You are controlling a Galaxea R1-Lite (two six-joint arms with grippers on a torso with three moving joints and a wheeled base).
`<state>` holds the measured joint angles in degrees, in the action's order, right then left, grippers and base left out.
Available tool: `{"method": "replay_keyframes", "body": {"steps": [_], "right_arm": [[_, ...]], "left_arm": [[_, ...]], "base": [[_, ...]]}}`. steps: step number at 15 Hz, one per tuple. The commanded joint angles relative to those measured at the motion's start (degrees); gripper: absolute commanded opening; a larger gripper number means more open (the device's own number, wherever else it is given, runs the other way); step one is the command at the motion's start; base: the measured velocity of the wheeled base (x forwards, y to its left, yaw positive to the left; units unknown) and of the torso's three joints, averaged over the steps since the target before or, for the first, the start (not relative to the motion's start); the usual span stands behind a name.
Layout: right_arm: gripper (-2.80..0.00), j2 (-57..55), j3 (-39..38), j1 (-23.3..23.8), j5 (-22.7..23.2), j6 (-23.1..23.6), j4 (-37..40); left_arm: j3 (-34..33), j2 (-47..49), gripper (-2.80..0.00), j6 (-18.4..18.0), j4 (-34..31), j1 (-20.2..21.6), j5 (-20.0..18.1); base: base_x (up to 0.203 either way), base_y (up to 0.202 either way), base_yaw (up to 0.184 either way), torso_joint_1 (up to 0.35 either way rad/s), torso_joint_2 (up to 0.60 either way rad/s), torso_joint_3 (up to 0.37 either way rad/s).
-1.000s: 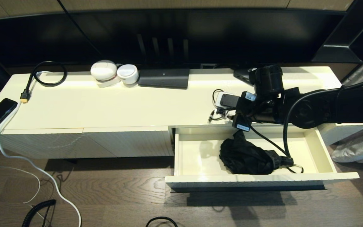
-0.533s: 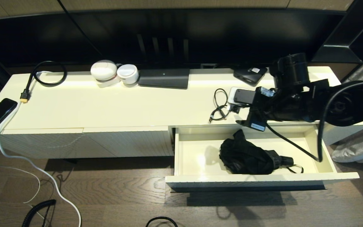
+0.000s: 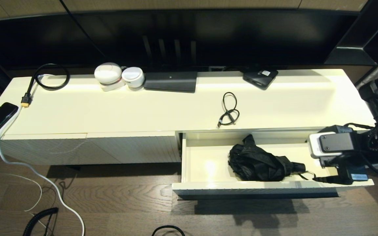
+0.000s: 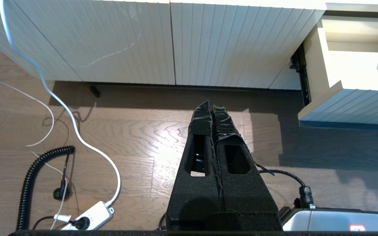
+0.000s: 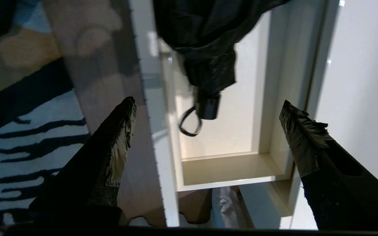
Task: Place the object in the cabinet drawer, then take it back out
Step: Take the umbrella out of the drawer and put it on the table
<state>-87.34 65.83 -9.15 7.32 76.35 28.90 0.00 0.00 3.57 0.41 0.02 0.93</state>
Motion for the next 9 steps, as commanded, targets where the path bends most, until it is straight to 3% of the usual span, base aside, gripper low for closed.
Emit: {"method": "replay_keyframes", "body": {"steps": [1, 3, 9], "right_arm": [[0.00, 1.9, -0.7, 3.1, 1.8, 5.6, 4.0], [0.00, 0.1, -0.6, 4.0, 2.2, 9.6, 6.1], [0.00, -9.9, 2.9, 3.6, 2.3, 10.7, 5.7]], "left_arm": [[0.0, 0.0, -2.80, 0.0, 0.0, 0.0, 0.0], [0.0, 0.0, -2.80, 0.0, 0.0, 0.0, 0.0], [0.0, 0.0, -2.80, 0.0, 0.0, 0.0, 0.0]], "base": [[0.000, 0.000, 0.000, 0.000, 0.00, 0.000], [0.000, 0.000, 0.000, 0.000, 0.00, 0.000], [0.000, 0.000, 0.000, 0.000, 0.00, 0.000]]}}
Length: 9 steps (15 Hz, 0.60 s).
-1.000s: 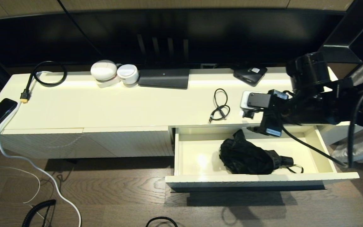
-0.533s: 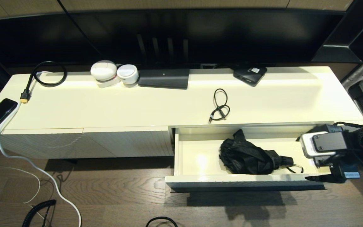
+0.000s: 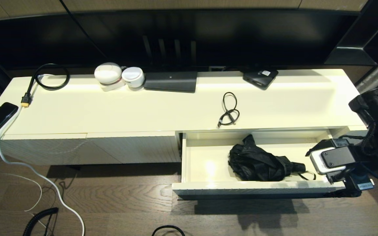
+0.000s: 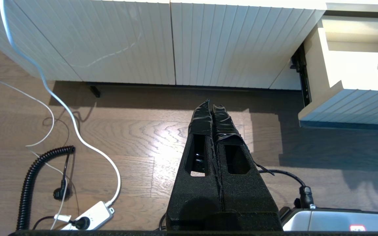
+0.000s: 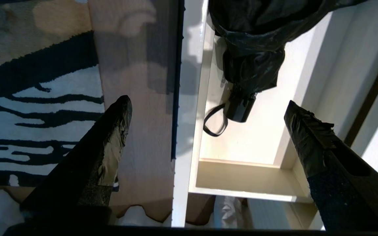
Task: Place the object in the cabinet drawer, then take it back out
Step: Take the umbrella out of the drawer and put it on the table
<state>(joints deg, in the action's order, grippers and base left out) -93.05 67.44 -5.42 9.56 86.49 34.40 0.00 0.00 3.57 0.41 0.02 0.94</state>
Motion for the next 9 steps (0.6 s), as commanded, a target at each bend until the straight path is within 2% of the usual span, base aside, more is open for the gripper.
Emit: {"method": "replay_keyframes", "body": {"steps": [1, 9], "right_arm": [[0.00, -6.1, 2.5, -0.1, 0.1, 0.6, 0.2], [0.00, -16.0, 10.5, -0.7, 0.0, 0.5, -0.3]], "left_arm": [[-0.1, 0.0, -2.80, 0.0, 0.0, 0.0, 0.0], [0.0, 0.0, -2.80, 0.0, 0.1, 0.0, 0.0]], "base": [[0.000, 0.000, 0.000, 0.000, 0.00, 0.000], [0.000, 0.000, 0.000, 0.000, 0.00, 0.000]]}}
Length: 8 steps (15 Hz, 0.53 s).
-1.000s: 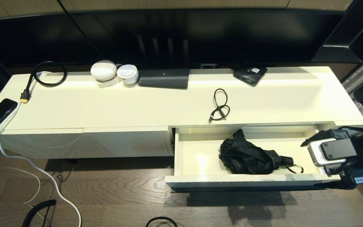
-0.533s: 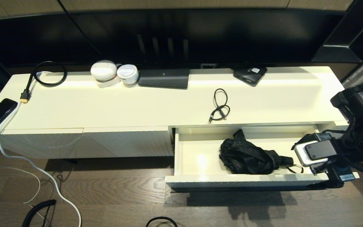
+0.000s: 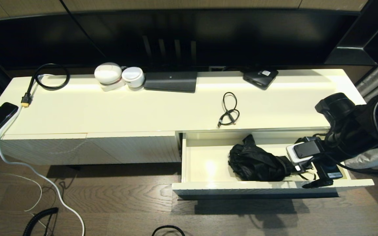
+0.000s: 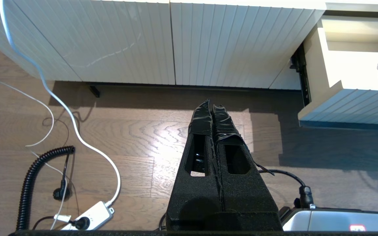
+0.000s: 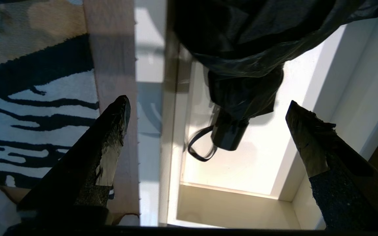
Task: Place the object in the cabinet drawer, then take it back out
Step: Take the umbrella out of the drawer and put it on the table
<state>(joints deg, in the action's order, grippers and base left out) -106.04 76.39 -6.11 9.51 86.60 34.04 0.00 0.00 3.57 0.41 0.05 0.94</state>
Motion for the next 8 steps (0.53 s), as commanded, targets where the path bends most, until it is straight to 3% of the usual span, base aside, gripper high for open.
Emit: {"method": "replay_keyframes", "body": {"steps": [1, 8], "right_arm": [[0.00, -4.1, 2.4, 0.0, 0.1, 0.3, -0.3], [0.00, -8.9, 7.1, 0.0, 0.0, 0.3, -0.5]], "left_arm": [[0.0, 0.0, -2.80, 0.0, 0.0, 0.0, 0.0], [0.0, 0.0, -2.80, 0.0, 0.0, 0.0, 0.0]], "base": [[0.000, 0.000, 0.000, 0.000, 0.00, 0.000], [0.000, 0.000, 0.000, 0.000, 0.00, 0.000]]}}
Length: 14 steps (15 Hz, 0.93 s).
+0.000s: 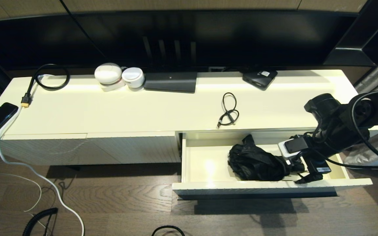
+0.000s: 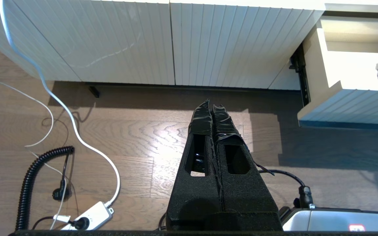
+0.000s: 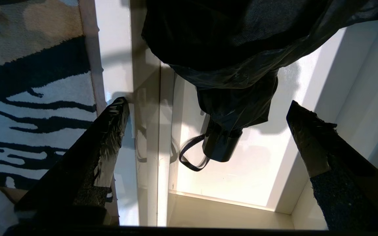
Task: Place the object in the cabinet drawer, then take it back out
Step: Take the umbrella out of the drawer and put it on the table
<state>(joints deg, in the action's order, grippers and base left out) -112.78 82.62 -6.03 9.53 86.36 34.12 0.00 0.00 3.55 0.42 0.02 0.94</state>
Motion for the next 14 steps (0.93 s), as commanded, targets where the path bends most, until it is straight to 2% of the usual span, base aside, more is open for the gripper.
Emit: {"method": "replay_keyframes", "body": {"steps": [1, 5, 14], "right_arm": [[0.00, -2.7, 1.8, -0.1, -0.1, 0.5, -0.6], [0.00, -1.0, 3.5, -0.3, -0.5, 0.5, 1.0], [0.00, 9.1, 3.7, -0.3, -0.6, 2.7, 13.1]], "left_arm": [[0.0, 0.0, -2.80, 0.0, 0.0, 0.0, 0.0], [0.0, 0.0, -2.80, 0.0, 0.0, 0.0, 0.0], [0.0, 0.0, -2.80, 0.0, 0.0, 0.0, 0.0]], "base": [[0.000, 0.000, 0.000, 0.000, 0.00, 0.000], [0.000, 0.000, 0.000, 0.000, 0.00, 0.000], [0.000, 0.000, 0.000, 0.000, 0.00, 0.000]]}}
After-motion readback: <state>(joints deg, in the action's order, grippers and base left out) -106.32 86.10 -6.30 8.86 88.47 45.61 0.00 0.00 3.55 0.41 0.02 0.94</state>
